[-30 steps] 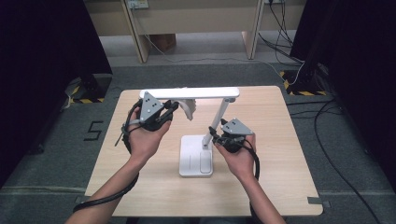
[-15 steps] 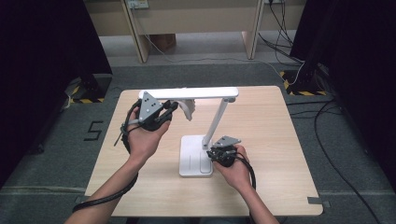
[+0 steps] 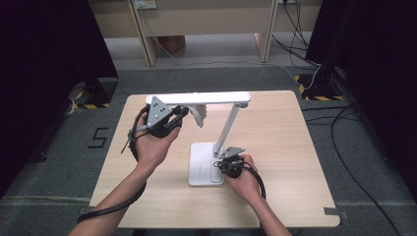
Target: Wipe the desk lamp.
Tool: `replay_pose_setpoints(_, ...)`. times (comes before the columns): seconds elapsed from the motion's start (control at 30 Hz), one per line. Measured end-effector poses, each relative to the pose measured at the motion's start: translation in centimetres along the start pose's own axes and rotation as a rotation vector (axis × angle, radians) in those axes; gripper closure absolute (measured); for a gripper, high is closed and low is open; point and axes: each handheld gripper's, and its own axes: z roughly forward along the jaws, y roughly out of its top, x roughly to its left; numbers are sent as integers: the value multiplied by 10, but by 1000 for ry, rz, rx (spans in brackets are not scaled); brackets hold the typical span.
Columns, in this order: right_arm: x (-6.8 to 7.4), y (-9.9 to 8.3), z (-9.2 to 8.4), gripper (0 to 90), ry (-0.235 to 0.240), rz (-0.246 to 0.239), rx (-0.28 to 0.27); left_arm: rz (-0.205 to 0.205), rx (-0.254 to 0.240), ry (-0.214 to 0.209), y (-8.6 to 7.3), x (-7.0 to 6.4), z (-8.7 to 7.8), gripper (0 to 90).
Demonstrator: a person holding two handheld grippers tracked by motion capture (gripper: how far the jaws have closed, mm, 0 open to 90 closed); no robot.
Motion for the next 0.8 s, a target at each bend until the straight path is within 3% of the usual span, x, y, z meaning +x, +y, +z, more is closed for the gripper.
replay_pose_setpoints(0.27, 2, 4, 2, 900, -2, -36, 22, 3, 2, -3, 1, -1, 1, 812)
replay_pose_setpoints(0.8, 3, 4, 2, 900, -6, -43, 19, 8, 4, -9, 4, -10, 9, 813)
